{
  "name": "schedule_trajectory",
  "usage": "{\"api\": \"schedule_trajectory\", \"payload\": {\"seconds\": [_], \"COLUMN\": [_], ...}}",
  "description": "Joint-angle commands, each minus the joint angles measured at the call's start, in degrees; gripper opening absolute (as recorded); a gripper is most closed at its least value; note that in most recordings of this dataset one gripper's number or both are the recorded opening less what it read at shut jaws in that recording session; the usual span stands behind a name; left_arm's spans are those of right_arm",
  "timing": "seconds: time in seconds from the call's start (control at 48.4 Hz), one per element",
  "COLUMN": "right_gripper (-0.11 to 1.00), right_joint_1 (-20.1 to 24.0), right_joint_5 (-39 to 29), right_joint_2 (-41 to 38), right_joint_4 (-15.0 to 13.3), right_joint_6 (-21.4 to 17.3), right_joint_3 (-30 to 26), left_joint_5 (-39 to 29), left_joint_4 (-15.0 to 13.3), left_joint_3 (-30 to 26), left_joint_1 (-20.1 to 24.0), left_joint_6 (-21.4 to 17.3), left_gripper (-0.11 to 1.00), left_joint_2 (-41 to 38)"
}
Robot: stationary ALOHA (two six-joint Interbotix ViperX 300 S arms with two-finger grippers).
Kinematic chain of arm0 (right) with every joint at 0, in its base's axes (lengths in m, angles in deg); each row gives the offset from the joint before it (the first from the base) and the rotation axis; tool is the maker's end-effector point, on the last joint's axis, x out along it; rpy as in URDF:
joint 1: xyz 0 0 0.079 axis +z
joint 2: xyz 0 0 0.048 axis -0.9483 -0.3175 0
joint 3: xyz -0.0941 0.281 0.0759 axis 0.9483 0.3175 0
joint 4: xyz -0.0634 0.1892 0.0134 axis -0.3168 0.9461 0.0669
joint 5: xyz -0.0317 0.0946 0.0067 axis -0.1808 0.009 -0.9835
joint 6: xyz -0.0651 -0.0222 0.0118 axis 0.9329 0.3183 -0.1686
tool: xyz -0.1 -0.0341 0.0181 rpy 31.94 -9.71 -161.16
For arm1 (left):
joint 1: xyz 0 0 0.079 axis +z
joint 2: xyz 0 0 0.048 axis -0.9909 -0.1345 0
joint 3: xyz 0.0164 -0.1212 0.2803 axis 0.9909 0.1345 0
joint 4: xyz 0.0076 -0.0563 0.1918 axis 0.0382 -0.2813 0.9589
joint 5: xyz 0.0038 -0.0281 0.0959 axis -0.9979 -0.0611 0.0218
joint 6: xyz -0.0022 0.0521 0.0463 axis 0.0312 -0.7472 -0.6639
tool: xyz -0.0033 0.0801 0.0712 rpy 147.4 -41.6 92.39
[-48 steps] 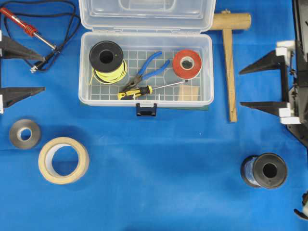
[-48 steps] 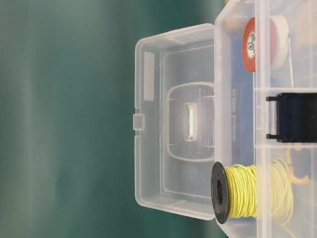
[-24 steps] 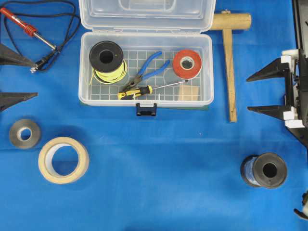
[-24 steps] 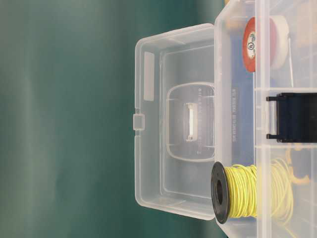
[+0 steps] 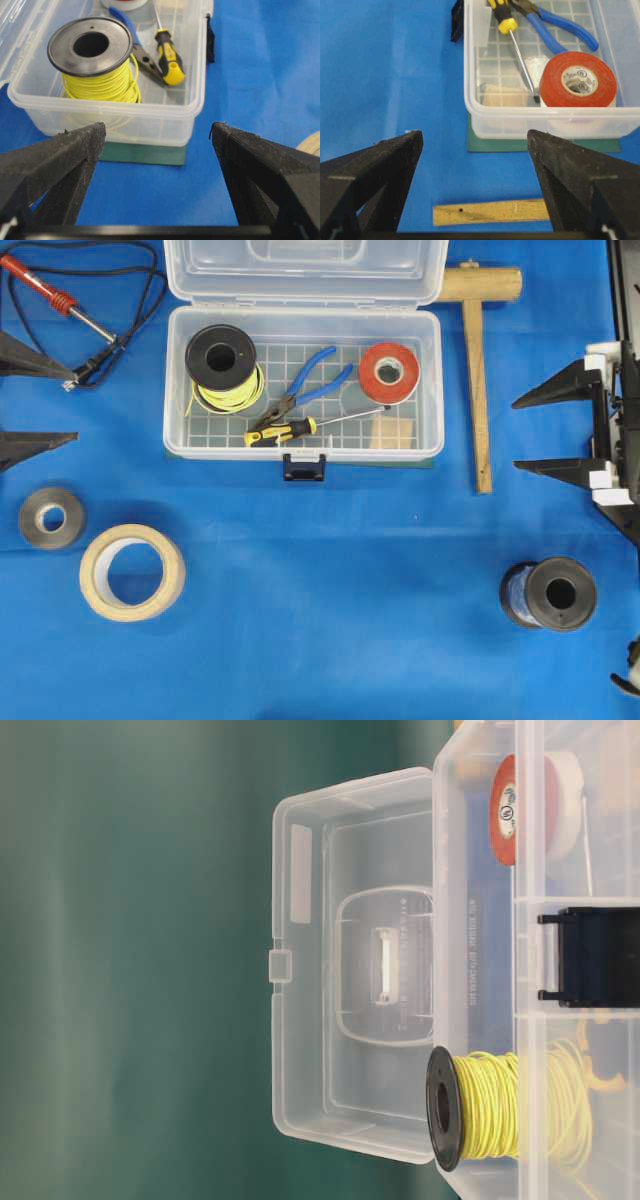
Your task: Open the tool box with both arms.
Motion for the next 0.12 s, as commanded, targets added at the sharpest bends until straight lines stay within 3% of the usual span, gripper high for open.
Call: {"api": "schedule_trajectory", "payload": {"seconds": [0.0, 0.103], "right_gripper": [0.84, 0.84], "right_joint_1": [0.00, 0.00], "right_joint_5": [0.62, 0.62], "right_joint_2": [-0.18, -0.18], "right_joint_4": [0.00, 0.00], "right_joint_6": [-0.09, -0.09], "right_joint_3": [-0.88, -0.97], "left_joint_5": [0.26, 0.26], "left_joint_4": [-0.09, -0.09], "left_joint_3": [-0.62, -0.62], "left_joint_1": [-0.09, -0.18], "left_joint_6": [0.09, 0.09], "left_gripper": [0.91, 0.91], "left_joint_2": [-0.35, -0.35]}}
